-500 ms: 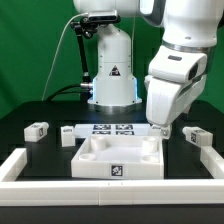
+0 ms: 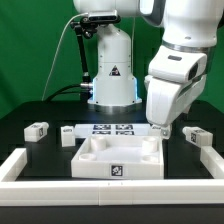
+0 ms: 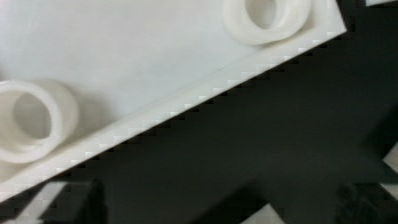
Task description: Assemble one leg
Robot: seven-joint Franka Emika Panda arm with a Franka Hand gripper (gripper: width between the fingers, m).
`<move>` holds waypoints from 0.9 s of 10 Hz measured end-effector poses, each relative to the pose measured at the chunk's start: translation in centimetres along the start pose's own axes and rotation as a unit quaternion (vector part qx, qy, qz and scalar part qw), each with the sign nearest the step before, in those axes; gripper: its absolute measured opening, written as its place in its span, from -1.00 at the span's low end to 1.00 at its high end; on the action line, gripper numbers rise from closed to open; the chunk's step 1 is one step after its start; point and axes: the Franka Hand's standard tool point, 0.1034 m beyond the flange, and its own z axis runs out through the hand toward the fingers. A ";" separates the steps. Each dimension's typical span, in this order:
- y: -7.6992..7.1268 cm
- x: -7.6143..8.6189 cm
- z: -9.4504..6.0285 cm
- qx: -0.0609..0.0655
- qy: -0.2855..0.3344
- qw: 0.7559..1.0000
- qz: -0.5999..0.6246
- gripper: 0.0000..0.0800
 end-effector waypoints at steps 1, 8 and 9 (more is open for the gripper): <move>0.0 0.0 0.0 0.000 0.000 1.000 0.000 0.62; 0.5 -6.4 3.4 -0.067 0.065 0.983 -0.159 0.62; 1.0 -7.7 3.6 -0.072 0.067 0.981 -0.167 0.62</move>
Offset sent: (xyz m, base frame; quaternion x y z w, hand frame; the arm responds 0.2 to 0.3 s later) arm -0.0380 -0.0086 -0.0102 -0.0290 0.0697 -0.1166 0.9903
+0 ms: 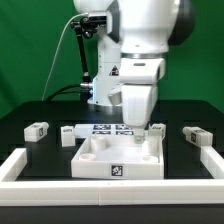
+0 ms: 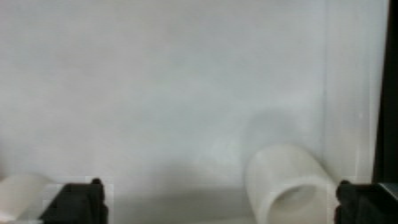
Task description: Assemble one leg
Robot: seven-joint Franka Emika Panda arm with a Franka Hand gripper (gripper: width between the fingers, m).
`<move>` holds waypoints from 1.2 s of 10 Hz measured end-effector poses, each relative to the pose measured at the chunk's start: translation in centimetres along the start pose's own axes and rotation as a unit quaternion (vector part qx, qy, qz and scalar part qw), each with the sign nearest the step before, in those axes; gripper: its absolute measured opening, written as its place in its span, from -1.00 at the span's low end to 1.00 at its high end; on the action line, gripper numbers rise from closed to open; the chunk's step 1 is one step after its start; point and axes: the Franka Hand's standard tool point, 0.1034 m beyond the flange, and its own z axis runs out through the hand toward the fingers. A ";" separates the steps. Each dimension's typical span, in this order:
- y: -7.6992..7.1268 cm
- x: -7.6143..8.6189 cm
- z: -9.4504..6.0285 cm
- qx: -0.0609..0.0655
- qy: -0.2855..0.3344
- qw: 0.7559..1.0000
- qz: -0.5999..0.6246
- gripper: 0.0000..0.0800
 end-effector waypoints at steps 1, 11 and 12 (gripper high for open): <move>0.3 0.0 -0.4 -0.003 0.000 1.000 0.010 0.62; -5.1 -2.7 3.7 0.033 -0.001 0.999 0.011 0.62; -5.0 -2.8 3.8 0.032 0.000 0.999 0.012 0.62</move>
Offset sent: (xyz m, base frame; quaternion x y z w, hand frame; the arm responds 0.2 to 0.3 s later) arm 0.0000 0.0000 0.0000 0.0000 0.0000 0.0000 1.0000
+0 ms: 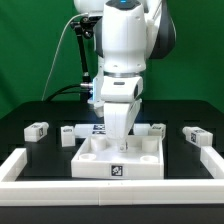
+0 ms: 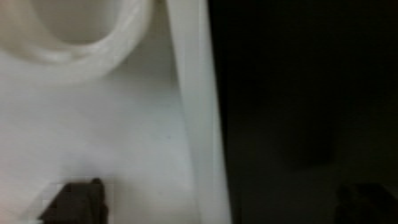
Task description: Assemble one leg
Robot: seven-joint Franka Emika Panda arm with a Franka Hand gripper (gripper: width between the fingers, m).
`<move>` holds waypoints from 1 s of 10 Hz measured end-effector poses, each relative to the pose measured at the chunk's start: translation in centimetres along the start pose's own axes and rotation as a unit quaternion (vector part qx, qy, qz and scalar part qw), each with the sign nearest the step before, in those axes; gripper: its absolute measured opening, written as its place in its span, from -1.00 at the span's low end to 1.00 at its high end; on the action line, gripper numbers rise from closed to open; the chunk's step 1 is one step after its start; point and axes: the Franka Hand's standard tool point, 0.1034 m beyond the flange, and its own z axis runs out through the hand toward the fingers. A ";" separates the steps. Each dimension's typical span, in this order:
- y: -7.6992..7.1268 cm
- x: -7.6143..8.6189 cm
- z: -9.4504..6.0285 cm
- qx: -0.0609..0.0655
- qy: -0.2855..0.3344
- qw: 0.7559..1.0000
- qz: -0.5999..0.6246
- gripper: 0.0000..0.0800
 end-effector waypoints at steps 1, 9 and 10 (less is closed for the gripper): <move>-0.1 0.0 0.0 0.000 0.000 1.000 0.000 0.60; 0.2 0.1 -0.1 -0.005 0.002 1.000 0.000 -0.85; 0.2 0.1 -0.1 -0.005 0.002 1.000 0.000 -0.85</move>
Offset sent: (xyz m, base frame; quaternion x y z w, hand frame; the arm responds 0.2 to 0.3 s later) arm 0.0000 0.0000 0.0000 0.0000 0.0000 0.0000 1.0000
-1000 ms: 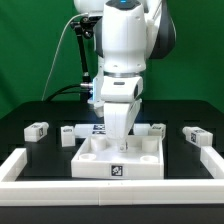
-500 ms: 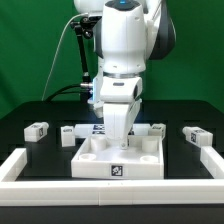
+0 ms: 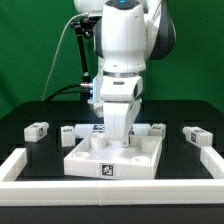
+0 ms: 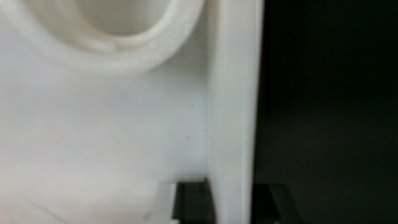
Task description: Assemble one leg
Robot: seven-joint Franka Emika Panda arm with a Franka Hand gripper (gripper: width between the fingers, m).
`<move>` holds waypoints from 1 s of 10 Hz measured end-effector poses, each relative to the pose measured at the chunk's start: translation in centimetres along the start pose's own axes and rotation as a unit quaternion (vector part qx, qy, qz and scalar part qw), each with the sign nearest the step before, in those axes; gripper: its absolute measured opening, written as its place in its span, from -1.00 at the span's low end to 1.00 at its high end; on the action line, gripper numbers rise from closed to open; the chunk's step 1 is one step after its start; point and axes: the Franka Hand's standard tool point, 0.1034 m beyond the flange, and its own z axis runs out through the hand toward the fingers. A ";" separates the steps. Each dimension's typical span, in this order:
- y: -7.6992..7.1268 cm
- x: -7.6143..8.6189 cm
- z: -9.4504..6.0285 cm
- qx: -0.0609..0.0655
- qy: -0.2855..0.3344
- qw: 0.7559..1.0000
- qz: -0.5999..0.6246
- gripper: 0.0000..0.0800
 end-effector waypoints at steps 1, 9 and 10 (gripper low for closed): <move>0.0 0.0 0.0 0.000 0.000 1.000 0.000 -0.85; 2.5 1.4 -0.2 -0.012 -0.003 0.996 -0.090 -0.85; 2.5 1.4 -0.2 -0.012 -0.003 0.996 -0.090 -0.85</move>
Offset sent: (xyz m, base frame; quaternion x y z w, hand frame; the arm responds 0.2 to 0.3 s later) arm 0.0000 0.0000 0.0000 0.0000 0.0000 0.0000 1.0000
